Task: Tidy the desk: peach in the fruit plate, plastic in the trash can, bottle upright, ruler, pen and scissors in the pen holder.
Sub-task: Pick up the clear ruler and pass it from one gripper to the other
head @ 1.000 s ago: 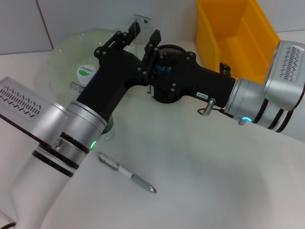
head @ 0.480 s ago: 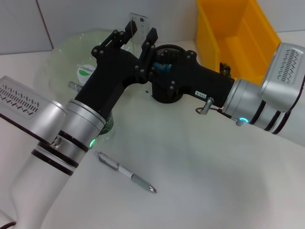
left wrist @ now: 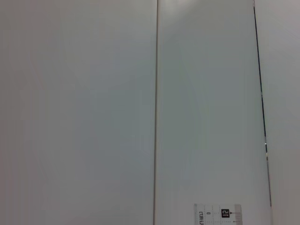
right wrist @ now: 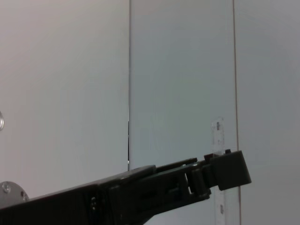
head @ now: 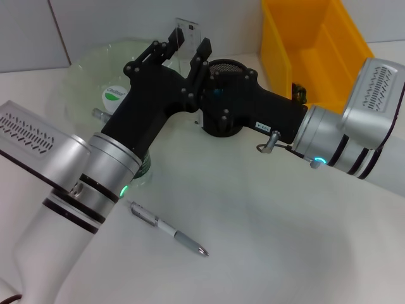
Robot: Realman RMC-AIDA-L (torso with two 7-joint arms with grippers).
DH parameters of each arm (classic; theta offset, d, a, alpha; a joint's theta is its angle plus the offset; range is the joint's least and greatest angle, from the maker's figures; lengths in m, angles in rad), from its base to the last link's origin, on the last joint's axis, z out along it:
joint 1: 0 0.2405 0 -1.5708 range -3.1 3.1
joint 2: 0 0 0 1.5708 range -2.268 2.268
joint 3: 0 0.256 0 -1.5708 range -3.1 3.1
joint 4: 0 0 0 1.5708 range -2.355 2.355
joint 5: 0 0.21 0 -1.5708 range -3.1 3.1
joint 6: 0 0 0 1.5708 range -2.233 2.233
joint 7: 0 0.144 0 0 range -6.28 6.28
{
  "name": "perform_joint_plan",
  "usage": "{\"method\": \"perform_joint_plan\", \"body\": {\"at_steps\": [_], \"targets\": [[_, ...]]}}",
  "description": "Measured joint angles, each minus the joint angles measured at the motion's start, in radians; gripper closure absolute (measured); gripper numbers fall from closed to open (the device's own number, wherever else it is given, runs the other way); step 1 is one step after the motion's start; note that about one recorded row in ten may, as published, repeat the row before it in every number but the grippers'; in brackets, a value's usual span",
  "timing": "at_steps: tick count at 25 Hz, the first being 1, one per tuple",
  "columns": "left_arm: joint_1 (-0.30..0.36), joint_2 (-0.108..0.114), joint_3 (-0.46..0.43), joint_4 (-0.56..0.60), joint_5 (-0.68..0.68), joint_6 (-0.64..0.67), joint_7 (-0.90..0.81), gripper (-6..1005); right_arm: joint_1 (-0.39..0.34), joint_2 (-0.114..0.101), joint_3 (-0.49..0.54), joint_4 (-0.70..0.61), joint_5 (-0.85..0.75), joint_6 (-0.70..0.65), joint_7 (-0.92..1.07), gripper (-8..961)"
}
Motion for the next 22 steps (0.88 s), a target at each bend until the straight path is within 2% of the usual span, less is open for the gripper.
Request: {"method": "perform_joint_plan", "body": {"at_steps": [16,22], "targets": [[-0.002,0.000,0.006,0.001,-0.002,0.000,0.000,502,0.006,0.000,-0.008,0.005,0.006,-0.001,-0.001,948],[-0.006,0.000,0.005,-0.001,-0.001,0.001,-0.014,499,0.008,0.000,-0.008,0.008,0.008,-0.001,-0.001,947]]}}
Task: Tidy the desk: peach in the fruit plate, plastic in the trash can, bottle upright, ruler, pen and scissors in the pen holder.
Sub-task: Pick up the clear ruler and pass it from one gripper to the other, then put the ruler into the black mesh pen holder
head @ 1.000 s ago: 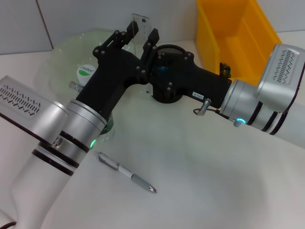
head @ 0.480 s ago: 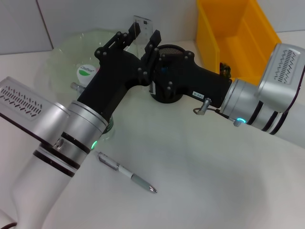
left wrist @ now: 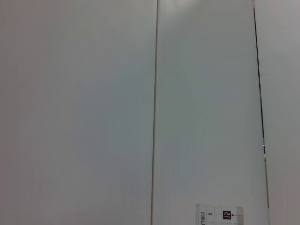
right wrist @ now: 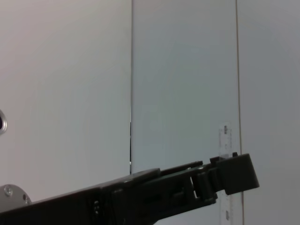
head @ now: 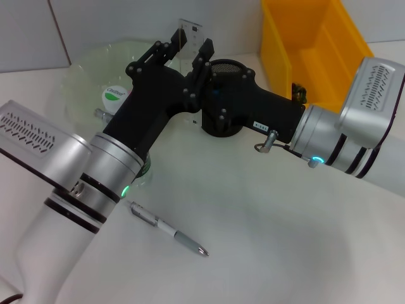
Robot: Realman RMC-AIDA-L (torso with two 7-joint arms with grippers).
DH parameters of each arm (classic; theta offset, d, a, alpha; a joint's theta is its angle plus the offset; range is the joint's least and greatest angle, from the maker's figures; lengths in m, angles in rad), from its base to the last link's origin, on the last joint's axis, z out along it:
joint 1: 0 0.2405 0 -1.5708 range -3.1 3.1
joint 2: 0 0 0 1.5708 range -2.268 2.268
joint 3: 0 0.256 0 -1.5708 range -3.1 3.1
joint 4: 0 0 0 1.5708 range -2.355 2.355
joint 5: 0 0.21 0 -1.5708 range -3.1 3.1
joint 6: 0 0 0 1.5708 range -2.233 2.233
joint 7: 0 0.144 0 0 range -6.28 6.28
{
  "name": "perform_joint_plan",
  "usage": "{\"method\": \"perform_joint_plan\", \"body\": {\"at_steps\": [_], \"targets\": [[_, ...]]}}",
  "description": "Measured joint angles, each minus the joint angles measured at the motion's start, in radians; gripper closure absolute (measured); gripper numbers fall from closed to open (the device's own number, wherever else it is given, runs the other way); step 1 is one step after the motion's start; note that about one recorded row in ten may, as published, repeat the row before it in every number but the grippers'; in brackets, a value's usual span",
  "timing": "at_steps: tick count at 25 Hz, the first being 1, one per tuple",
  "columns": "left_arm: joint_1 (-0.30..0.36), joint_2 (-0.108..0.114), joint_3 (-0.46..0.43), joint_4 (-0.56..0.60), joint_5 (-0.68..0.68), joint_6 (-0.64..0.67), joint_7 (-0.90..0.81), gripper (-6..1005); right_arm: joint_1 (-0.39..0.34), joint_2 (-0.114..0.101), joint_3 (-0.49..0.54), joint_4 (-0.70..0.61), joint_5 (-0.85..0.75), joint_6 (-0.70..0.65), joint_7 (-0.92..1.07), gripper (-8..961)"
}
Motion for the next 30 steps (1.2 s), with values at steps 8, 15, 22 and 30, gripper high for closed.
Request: {"method": "perform_joint_plan", "body": {"at_steps": [8,15,22,30], "targets": [[-0.002,-0.001,0.001,-0.001,0.005,0.005,-0.001,474,0.001,0.000,0.005,0.000,0.000,0.004,0.000,947],[0.007,0.000,0.003,0.003,0.019,0.022,-0.012,326,-0.005,0.000,0.050,-0.014,0.014,0.010,0.000,946],[0.019,0.002,-0.003,-0.007,0.065,0.035,-0.094,214,-0.019,-0.001,0.145,-0.066,0.028,0.003,0.000,945],[0.034,0.007,-0.005,-0.014,0.159,0.037,-0.198,202,-0.011,-0.006,0.238,-0.131,0.029,0.042,0.011,944]]}}
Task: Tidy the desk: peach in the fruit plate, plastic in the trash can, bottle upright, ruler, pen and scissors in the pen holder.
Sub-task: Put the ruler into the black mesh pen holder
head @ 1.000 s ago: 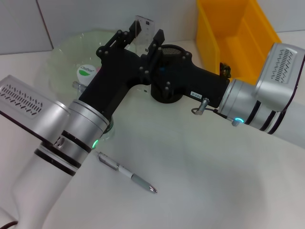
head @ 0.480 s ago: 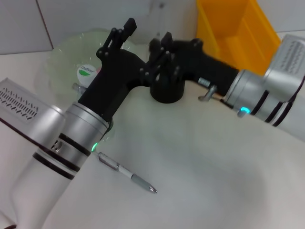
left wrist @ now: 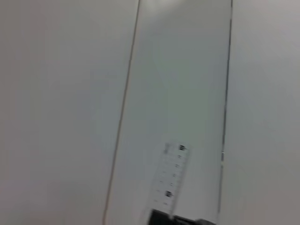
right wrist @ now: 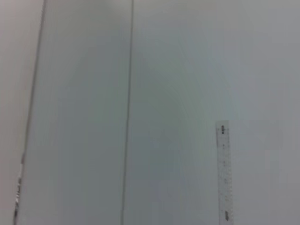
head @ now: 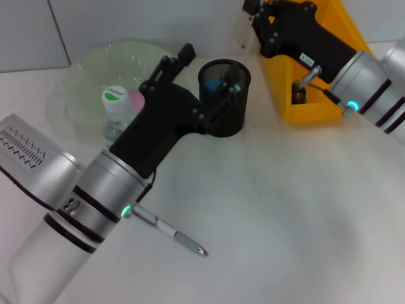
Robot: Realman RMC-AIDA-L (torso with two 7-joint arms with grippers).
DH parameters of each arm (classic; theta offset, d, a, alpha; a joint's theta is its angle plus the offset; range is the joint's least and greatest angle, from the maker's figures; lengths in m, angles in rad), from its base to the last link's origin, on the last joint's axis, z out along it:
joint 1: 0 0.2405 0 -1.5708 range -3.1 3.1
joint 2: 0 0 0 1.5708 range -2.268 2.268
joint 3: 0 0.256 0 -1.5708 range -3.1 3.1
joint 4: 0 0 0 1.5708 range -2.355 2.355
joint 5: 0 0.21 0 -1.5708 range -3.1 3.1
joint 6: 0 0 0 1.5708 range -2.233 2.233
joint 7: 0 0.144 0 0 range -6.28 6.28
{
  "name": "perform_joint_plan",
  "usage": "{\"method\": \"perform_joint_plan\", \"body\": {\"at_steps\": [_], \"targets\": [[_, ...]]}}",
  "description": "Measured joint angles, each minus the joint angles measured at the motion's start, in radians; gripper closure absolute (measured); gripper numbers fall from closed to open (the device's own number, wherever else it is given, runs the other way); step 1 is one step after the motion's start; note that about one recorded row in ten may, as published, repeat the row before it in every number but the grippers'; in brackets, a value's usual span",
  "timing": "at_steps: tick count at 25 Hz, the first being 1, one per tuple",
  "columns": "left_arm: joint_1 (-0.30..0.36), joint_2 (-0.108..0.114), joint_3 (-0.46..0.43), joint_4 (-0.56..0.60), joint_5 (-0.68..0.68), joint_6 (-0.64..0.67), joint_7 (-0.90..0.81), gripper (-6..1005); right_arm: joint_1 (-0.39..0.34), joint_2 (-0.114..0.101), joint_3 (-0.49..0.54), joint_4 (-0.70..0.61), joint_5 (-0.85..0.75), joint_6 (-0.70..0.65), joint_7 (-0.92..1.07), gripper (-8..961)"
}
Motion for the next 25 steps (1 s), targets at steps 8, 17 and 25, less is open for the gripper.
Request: {"method": "perform_joint_plan", "body": {"at_steps": [8,17,25], "targets": [[0.011,0.004,-0.017,-0.006,0.113,-0.002,-0.129,203,0.031,-0.002,-0.007,-0.011,-0.001,0.104,0.002,944],[0.025,0.004,-0.017,-0.011,0.141,-0.009,-0.145,204,0.070,0.001,-0.034,0.043,-0.010,0.212,0.003,943],[0.040,0.004,-0.017,-0.011,0.143,-0.010,-0.146,204,0.093,0.003,-0.048,0.064,-0.010,0.302,0.003,942]]}}
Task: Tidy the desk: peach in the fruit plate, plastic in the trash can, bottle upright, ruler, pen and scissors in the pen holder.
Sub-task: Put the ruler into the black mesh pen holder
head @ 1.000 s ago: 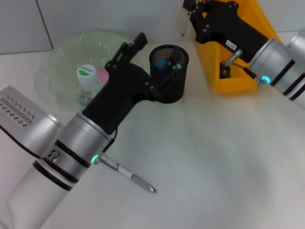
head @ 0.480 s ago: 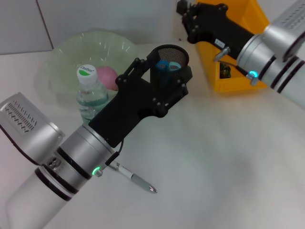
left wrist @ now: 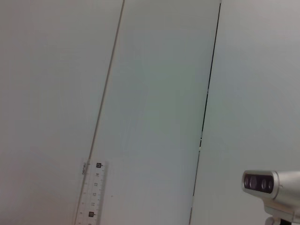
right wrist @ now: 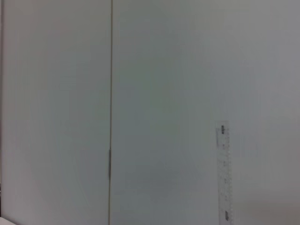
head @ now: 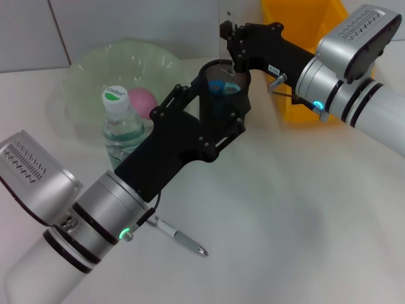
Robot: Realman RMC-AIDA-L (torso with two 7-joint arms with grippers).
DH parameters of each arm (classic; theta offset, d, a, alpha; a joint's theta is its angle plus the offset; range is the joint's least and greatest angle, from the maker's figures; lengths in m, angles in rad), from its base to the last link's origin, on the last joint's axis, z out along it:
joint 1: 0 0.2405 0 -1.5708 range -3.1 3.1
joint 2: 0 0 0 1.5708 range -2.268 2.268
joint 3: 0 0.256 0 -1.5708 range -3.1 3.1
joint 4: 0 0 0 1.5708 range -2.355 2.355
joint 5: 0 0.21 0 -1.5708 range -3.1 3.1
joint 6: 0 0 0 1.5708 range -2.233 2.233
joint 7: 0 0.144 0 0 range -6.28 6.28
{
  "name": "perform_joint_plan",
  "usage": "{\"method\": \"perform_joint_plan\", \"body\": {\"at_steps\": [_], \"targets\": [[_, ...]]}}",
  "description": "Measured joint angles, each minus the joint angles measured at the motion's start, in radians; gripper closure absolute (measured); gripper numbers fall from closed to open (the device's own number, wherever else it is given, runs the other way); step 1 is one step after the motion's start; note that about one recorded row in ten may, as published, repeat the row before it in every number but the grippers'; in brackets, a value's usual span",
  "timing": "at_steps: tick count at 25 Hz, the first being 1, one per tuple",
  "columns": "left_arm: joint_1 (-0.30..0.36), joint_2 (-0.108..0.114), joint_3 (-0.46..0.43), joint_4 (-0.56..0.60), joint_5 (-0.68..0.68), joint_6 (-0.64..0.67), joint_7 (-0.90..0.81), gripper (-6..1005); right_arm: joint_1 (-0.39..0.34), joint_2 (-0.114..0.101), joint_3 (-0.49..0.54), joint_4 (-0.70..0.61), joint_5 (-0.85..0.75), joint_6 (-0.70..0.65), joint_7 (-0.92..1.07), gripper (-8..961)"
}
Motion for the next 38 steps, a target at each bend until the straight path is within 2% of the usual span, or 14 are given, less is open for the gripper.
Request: {"method": "perform_joint_plan", "body": {"at_steps": [15,28,34,38], "targets": [[0.005,-0.001,-0.008,-0.006,0.001,0.003,0.000,205,0.021,0.002,-0.013,0.028,0.000,0.109,0.000,940],[0.006,0.000,-0.020,-0.009,0.001,0.008,0.001,206,0.023,0.001,-0.013,0.033,0.003,0.114,0.015,939],[0.006,0.000,-0.023,-0.009,0.001,0.008,0.003,207,0.016,0.000,-0.013,0.029,0.004,0.101,0.029,747],[0.006,0.000,-0.025,-0.009,0.001,0.009,0.005,207,-0.005,-0.003,-0.003,0.024,0.006,0.033,0.041,586]]}}
